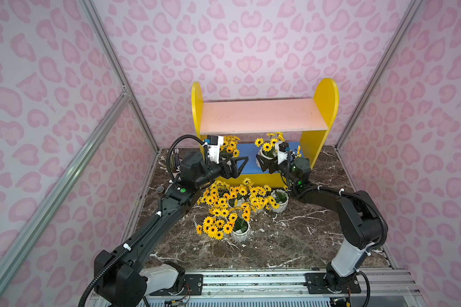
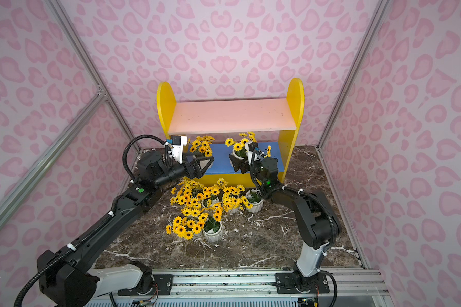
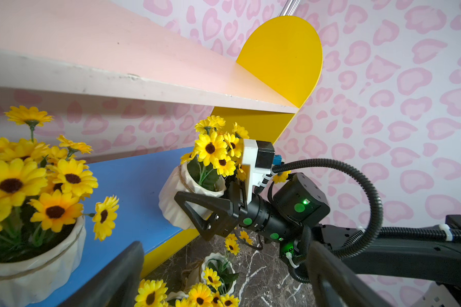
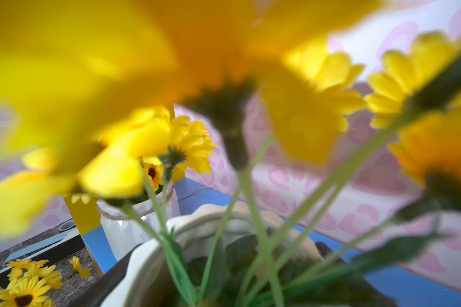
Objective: Take the sunflower pots off the shelves
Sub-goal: Pick up the sunflower pot from the shelf.
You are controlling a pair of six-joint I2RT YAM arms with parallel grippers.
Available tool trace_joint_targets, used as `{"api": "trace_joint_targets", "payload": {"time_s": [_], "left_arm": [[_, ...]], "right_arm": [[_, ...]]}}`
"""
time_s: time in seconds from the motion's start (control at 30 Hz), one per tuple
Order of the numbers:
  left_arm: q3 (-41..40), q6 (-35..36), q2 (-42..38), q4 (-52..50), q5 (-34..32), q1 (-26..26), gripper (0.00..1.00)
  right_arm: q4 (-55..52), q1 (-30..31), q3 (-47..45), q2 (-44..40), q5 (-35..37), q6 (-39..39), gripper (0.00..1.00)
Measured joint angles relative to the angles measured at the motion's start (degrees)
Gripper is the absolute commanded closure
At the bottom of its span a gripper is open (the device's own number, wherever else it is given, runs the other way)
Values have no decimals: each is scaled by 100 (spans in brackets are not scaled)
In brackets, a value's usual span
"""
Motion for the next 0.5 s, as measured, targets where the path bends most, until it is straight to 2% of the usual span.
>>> {"api": "trace_joint_targets", "payload": {"time_s": [0.27, 0.4, 0.5], "left_arm": [[0, 46, -92, 4, 129, -175, 3], [-61, 70, -254, 42, 129, -323, 2], [-125, 92, -343, 166, 129, -461, 2]], "right_arm": [[-68, 260, -761, -852, 350, -61, 100], [-345, 811, -1414, -1692, 682, -313, 100], [-634, 1604, -1904, -2437, 1384, -717, 100]]}}
